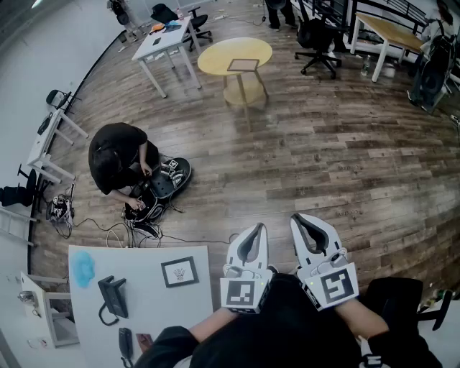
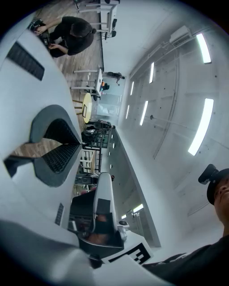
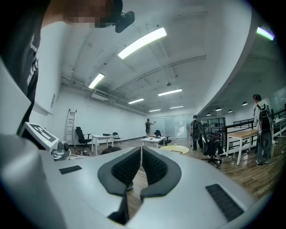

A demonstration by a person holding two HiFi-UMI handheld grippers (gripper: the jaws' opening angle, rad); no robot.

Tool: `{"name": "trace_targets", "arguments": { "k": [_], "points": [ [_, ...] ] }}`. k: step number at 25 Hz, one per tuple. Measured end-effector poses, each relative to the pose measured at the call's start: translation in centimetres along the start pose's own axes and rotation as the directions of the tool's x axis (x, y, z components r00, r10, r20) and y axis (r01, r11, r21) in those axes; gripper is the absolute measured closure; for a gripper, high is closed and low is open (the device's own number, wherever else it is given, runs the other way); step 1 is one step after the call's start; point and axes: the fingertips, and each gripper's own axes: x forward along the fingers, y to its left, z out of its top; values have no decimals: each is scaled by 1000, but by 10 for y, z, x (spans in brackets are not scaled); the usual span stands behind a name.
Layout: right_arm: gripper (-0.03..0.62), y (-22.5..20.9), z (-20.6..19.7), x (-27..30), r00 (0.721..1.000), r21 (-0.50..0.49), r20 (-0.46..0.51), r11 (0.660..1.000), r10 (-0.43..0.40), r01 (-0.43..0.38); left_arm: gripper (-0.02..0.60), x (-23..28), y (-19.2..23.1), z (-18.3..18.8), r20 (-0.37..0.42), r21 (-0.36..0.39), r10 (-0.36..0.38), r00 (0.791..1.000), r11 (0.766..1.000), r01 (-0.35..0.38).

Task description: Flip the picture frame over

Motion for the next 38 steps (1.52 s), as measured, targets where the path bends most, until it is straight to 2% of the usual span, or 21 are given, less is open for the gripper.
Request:
{"name": "trace_targets", "arguments": {
  "k": [4, 8, 12, 21, 24, 28, 33, 38],
  "points": [
    [568, 1, -2, 7, 1000, 4, -1, 1000, -1, 1, 558, -3, 22, -5, -17, 7, 46, 999, 999, -46],
    [568, 2, -4, 11, 1000, 1, -10, 1000, -12, 12, 558, -1, 35, -13, -37, -21, 53, 998, 998, -53],
    [568, -6, -4, 7, 999, 22, -18, 999, -44, 45, 558, 2, 46, -12, -23, -15, 65, 998, 998, -65],
    [566, -46, 9, 3, 991, 195, 86, 977, -105, 86, 558, 23, 66, -8, -47, -15, 117, 992, 993, -118],
    [566, -58, 7, 20, 993, 198, 80, 977, -91, 73, 558, 41, 74, -5, -45, -23, 117, 992, 993, -119],
    [566, -84, 1, 51, 996, 179, 51, 982, -73, 63, 558, 72, 88, -3, -57, -7, 155, 986, 988, -156],
    [566, -127, 1, 95, 997, 175, 47, 983, -60, 51, 558, 124, 102, 10, -51, 2, 167, 985, 986, -167],
    [566, -177, 8, 123, 995, 170, 72, 984, -70, 57, 558, 176, 109, 21, -53, 44, 185, 981, 982, -183]
  ]
}}
